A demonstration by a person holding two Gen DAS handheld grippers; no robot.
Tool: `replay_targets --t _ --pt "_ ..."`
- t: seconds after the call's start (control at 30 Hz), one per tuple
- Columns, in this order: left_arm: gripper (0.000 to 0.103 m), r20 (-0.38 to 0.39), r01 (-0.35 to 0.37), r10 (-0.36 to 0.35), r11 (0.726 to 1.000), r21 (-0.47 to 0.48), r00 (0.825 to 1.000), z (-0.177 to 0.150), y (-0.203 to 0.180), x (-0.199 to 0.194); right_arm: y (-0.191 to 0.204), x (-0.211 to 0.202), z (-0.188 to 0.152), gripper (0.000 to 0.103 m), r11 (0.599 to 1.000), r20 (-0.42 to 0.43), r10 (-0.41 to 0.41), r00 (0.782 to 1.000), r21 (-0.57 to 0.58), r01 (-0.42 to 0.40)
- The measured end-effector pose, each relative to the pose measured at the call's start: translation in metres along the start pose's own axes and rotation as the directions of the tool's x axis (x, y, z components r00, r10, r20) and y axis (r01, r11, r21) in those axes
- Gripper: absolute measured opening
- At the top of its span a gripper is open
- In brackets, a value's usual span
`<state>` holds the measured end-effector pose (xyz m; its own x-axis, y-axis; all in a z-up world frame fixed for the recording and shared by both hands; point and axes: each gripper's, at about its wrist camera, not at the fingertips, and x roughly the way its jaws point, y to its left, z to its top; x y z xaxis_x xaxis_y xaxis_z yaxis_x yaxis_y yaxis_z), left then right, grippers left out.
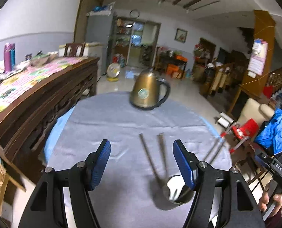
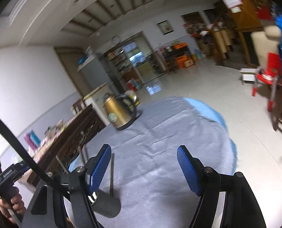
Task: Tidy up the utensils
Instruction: 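Move both open tools down to the dark chopsticks lying on the cloth, then close the right tool on a dark chopstick lying on the cloth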
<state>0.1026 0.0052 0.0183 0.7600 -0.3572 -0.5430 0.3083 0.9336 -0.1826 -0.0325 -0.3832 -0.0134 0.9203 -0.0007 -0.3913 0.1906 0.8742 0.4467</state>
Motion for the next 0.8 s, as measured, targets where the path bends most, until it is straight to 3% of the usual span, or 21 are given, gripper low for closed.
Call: replay_targets --t 0.2,0.3,0.43,0.67,0.8 --pt "0.069 -0.127 -0.058 0.053 0.998 -0.038 0.99 0.002 0.034 0.047 0.018 0.075 0.001 0.074 0.997 -0.154 0.032 0.988 -0.065 -0.042" --pt "0.069 -0.207 -0.076 0.064 0.996 -0.049 0.976 -0.006 0.045 0.082 0.009 0.135 0.002 0.071 0.995 -0.266 0.088 0.96 -0.032 -0.099" --pt "0.069 -0.295 -0.089 0.071 0.995 -0.047 0.953 -0.016 0.049 0.135 0.001 0.228 -0.006 0.057 0.987 -0.443 0.154 0.883 0.026 -0.159" --pt "0.069 -0.373 -0.1 0.074 0.994 -0.052 0.925 -0.022 0.057 0.196 0.044 0.346 -0.034 0.054 0.959 -0.618 0.243 0.748 0.039 -0.279" --pt "0.069 -0.387 -0.094 0.068 0.994 -0.049 0.92 -0.019 0.06 0.22 0.073 0.391 -0.048 0.049 0.95 -0.672 0.239 0.701 0.013 -0.312"
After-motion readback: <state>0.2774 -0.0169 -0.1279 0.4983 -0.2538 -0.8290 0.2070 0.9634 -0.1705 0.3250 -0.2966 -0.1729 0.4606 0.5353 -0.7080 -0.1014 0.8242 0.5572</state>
